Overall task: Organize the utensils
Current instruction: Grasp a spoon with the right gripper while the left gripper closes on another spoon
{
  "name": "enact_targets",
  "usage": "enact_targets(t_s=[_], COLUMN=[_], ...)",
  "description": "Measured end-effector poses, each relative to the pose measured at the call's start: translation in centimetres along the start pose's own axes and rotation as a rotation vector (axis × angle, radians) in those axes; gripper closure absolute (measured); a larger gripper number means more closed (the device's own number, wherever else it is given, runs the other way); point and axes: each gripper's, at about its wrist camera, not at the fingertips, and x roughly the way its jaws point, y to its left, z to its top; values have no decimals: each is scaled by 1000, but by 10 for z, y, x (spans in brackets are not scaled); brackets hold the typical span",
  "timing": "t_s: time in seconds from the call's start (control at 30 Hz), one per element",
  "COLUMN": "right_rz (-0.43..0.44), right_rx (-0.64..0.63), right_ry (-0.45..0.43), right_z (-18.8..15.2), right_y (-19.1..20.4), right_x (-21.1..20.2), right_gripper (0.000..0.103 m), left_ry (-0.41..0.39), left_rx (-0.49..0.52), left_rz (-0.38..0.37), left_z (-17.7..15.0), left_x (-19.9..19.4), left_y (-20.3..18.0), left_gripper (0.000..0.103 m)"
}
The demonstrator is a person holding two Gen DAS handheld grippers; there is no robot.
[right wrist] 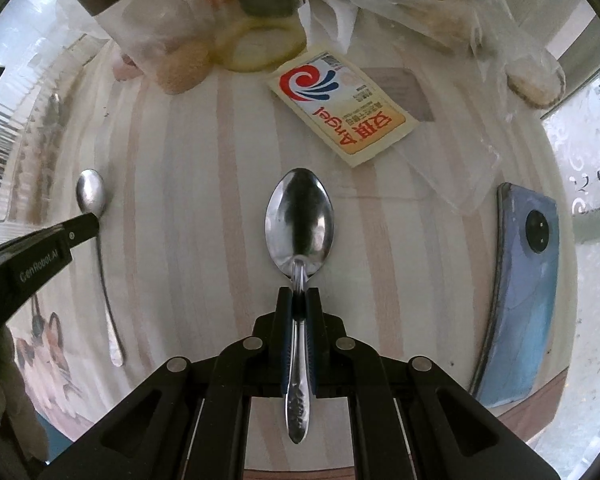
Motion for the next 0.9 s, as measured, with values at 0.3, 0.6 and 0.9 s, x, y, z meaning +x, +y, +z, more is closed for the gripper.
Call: enact_targets(t_s=[0.3, 0.6, 0.9], right_rz=[62, 82, 24], right_rx=[28, 48, 88], right_ry=[-38, -61, -50], right_z=[-14, -17, -9], right_y=[-3, 0, -5], right_x=[-27, -42, -25], right_gripper=[97, 97, 97], left_ry=[-21, 36, 11], left_rx=[-55, -155, -69], left_rz=[-10, -267, -134], left_z=[-50, -38, 8], left_x=[-41, -30, 5], left_y=[56, 65, 11], left_gripper=[103, 78, 63])
